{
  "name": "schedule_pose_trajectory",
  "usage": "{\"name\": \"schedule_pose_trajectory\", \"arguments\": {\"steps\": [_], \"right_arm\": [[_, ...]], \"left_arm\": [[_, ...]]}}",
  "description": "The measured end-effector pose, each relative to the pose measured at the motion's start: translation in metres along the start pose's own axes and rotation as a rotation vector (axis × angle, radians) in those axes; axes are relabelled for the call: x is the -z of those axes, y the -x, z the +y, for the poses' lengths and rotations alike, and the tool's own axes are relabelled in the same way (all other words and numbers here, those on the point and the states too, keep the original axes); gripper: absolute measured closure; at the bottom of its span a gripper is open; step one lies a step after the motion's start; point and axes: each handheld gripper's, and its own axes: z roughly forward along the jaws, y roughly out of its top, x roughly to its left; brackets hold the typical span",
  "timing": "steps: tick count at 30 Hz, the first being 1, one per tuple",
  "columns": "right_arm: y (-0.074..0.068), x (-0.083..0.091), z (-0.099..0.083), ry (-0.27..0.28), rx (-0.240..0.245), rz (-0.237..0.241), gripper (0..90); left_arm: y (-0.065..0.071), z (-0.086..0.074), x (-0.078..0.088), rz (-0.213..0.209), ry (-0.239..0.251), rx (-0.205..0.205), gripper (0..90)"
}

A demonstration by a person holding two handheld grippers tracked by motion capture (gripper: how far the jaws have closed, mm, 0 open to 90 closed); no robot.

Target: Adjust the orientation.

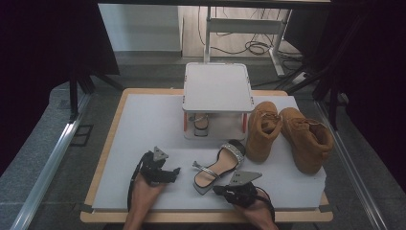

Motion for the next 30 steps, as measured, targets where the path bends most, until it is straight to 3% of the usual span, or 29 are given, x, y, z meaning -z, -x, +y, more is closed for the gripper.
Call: {"name": "schedule_pose_trajectory", "arguments": {"steps": [10,11,18,19,21,29,30], "right_arm": [[0.012,0.025,-0.01,0.004,-0.036,-0.108,76.5],[0.018,0.03,-0.013,0.004,-0.044,-0.138,73.2],[0.035,0.046,-0.021,-0.012,-0.083,-0.224,65.7],[0.042,0.052,-0.024,-0.008,-0.102,-0.255,62.1],[0.044,0.053,-0.026,-0.008,-0.11,-0.265,60.6],[0.068,0.067,-0.04,-0.032,-0.175,-0.41,46.4],[0.068,0.067,-0.04,-0.032,-0.175,-0.41,46.4]], "left_arm": [[0.0,0.0,0.0,0.0,0.001,0.001,12.9],[0.0,0.0,0.0,-0.001,0.001,0.001,12.9],[0.0,0.0,0.0,-0.003,0.001,0.003,12.9],[0.0,0.0,0.0,-0.003,0.001,0.003,12.9],[0.0,0.0,0.0,-0.003,0.001,0.003,12.9],[0.0,0.0,0.0,-0.005,0.004,0.002,13.4],[0.0,0.0,0.0,-0.005,0.004,0.002,13.4]]}}
